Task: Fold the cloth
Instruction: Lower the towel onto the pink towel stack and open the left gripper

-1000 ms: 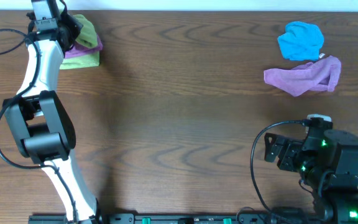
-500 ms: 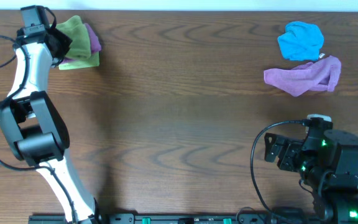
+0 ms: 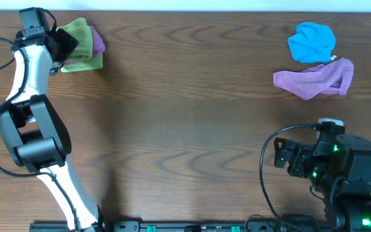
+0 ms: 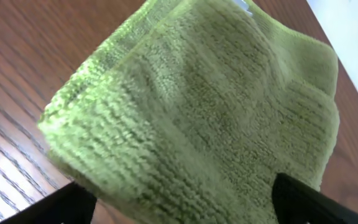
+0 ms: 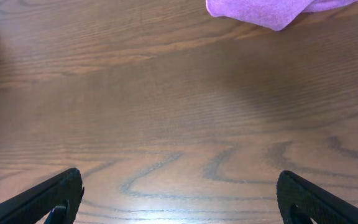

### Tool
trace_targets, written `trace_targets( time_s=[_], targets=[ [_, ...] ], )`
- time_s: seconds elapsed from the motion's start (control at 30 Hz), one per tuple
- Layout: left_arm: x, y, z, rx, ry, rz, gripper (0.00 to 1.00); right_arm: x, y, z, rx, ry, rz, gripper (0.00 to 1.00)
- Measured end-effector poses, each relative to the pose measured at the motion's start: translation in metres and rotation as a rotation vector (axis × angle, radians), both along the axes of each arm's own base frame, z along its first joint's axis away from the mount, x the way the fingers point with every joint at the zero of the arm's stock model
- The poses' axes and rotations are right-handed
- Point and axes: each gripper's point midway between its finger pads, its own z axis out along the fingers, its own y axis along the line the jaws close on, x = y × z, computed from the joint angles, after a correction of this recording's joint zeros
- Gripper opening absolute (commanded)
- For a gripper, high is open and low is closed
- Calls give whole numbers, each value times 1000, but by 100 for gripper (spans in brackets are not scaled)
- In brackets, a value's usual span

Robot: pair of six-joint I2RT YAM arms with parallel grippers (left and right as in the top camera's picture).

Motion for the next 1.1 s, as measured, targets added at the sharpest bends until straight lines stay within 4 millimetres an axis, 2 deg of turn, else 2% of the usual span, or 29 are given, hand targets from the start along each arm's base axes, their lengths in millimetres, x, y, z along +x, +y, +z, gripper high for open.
trace_targets(
  time_s=[0.23, 0.33, 0.43, 0.57, 0.67, 0.73, 0.93, 1.1],
  targets=[
    [-2, 4, 2, 11, 5, -11, 95, 0, 0, 0, 0, 0, 0, 99],
    [-8, 11, 10, 12, 3, 3, 95, 0, 0, 0, 0, 0, 0, 99],
    [-17, 18, 27, 16, -4, 19, 95, 0, 0, 0, 0, 0, 0, 99],
    [-32, 18, 63, 9, -29, 21, 95, 0, 0, 0, 0, 0, 0, 99],
    [-45, 7, 84, -6, -32, -9, 95, 0, 0, 0, 0, 0, 0, 99],
    [-55, -2, 89, -15, -6, -36, 96, 0, 0, 0, 0, 0, 0, 99],
    [-89, -43, 78, -33, 159, -193, 95, 0, 0, 0, 0, 0, 0, 99],
    [-102, -84, 74, -35, 233, -319, 95, 0, 0, 0, 0, 0, 0, 99]
  ],
)
